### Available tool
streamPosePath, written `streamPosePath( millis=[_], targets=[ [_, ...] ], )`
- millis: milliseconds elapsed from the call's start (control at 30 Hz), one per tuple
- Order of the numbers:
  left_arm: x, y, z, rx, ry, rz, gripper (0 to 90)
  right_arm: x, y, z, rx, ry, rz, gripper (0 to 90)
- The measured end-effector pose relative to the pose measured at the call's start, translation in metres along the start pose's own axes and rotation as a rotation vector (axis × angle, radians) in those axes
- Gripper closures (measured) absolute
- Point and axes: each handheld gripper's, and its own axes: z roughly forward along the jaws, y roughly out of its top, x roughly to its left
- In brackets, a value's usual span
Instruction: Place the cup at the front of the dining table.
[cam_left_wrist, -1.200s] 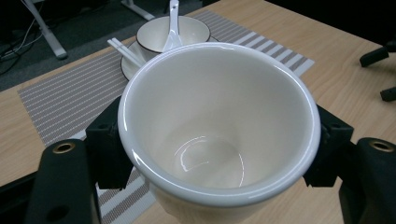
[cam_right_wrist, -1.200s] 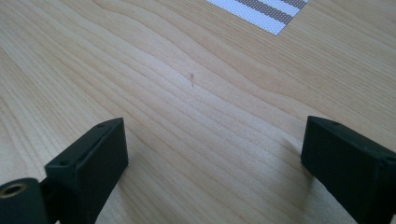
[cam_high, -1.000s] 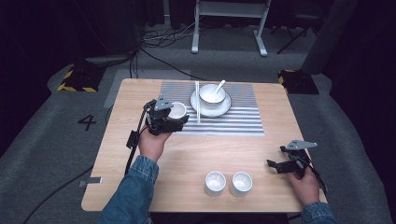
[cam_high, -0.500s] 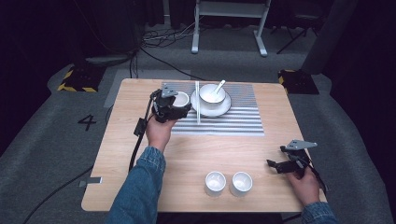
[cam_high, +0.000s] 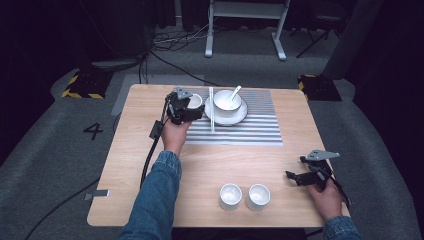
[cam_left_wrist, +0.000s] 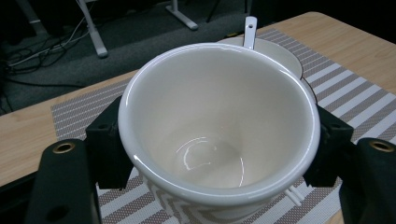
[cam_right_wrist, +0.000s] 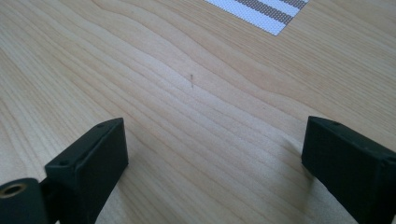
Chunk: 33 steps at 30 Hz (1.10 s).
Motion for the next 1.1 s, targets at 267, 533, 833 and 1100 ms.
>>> streamPosePath(
  millis=[267, 533, 833, 1100],
  targets=[
    [0.009, -0.015, 0.028, 0.057, 0.024, -0.042, 26.8, 0.0, 0.0, 0.0, 0.0, 0.0, 0.0, 7.3],
    [0.016, -0.023, 0.04, 0.089, 0.027, -0.068, 26.8, 0.0, 0.0, 0.0, 0.0, 0.0, 0.0, 7.3],
    [0.017, -0.035, 0.059, 0.134, 0.03, -0.073, 26.8, 0.0, 0.0, 0.0, 0.0, 0.0, 0.0, 7.3],
    [0.017, -0.04, 0.065, 0.146, 0.029, -0.079, 26.8, 0.0, 0.0, 0.0, 0.0, 0.0, 0.0, 7.3]
  ],
)
